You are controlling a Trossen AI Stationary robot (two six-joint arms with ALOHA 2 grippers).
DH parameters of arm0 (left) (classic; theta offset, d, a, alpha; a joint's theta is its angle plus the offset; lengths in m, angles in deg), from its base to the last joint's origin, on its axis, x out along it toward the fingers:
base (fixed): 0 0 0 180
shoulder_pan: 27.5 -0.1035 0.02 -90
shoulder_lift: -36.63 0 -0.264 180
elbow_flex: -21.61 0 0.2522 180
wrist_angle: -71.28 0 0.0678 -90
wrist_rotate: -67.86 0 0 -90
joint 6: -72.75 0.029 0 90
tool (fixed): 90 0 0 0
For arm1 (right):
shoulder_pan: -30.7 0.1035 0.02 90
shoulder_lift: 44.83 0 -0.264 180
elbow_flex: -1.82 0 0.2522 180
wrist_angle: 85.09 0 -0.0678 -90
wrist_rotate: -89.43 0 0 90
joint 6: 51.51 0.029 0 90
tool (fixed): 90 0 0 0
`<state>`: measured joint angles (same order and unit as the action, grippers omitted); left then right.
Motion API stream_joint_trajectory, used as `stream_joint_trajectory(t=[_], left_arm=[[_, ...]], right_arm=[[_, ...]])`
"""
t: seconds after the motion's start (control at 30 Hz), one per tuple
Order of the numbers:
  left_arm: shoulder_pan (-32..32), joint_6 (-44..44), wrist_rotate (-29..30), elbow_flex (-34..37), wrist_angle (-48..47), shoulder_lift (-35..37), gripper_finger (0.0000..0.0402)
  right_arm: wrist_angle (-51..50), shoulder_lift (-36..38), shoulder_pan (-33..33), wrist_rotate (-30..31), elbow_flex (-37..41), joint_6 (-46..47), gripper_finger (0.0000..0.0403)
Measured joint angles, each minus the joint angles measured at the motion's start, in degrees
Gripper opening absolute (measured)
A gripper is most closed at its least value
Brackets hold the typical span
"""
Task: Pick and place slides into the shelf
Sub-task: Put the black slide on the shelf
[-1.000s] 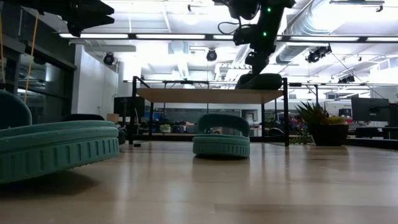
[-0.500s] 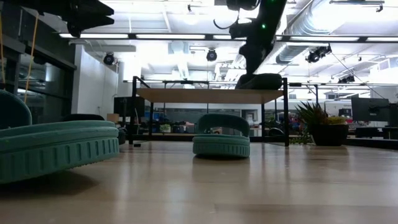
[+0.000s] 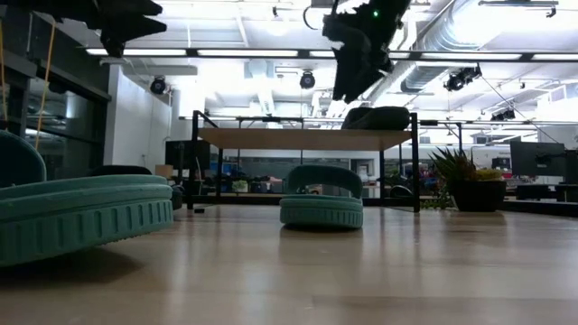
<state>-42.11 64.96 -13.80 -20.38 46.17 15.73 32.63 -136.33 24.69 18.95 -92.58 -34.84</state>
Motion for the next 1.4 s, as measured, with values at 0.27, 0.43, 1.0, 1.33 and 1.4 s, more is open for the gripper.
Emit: stream_joint_trajectory(t=[0.27, 0.43, 1.0, 1.33, 1.4], left_arm=[[0.0, -0.7, -7.4, 0.0, -5.3, 0.0, 0.0163], [0.0, -1.7, -8.0, 0.0, -9.2, 0.0, 0.0163], [0.0, -4.5, -11.0, -0.2, -9.7, -13.9, 0.0163], [2.6, -4.8, -4.2, -10.0, -21.7, -28.2, 0.0163], [5.0, -5.7, -0.9, -10.3, -22.2, -31.1, 0.0163]], right_arm=[[3.5, 0.0, 5.9, 2.5, 0.0, -0.9, 0.0227], [3.8, 0.0, 8.1, 2.3, 0.0, -2.1, 0.0227], [3.6, 0.0, 6.3, 3.0, 0.0, -5.2, 0.0227], [2.4, 0.0, 6.3, 3.0, 0.0, -5.2, 0.0227], [2.4, 0.0, 6.3, 3.0, 0.0, -5.2, 0.0227]])
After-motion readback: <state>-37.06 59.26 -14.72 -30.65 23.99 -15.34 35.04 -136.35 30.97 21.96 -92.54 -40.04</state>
